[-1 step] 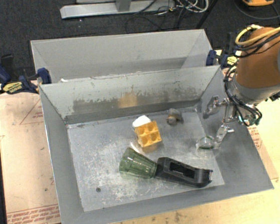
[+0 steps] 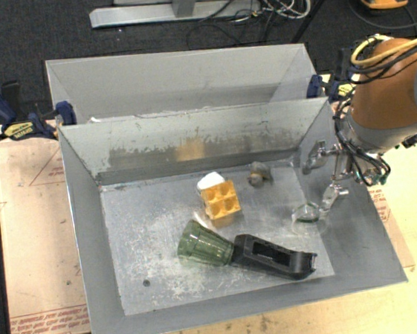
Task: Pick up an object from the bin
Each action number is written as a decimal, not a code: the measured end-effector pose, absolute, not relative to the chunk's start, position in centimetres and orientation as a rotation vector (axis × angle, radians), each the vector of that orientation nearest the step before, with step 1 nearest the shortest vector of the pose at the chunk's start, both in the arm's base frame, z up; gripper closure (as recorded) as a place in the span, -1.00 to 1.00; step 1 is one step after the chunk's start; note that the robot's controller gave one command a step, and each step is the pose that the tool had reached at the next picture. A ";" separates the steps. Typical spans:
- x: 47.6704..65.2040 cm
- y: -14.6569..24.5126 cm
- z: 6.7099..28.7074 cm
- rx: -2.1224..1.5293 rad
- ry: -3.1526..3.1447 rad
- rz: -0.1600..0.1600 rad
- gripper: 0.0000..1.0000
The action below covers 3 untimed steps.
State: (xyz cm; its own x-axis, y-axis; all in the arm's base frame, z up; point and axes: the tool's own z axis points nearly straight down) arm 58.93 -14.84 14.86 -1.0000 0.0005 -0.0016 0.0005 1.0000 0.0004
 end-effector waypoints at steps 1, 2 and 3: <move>59.8 -14.3 7.8 -0.137 3.134 -0.002 1.00; 59.9 -14.3 7.8 -0.138 3.133 -0.002 1.00; 60.8 -13.9 23.3 -0.040 3.134 -0.001 1.00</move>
Offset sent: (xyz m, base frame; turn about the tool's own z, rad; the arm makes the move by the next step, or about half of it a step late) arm 0.0000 0.0000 0.0000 0.0000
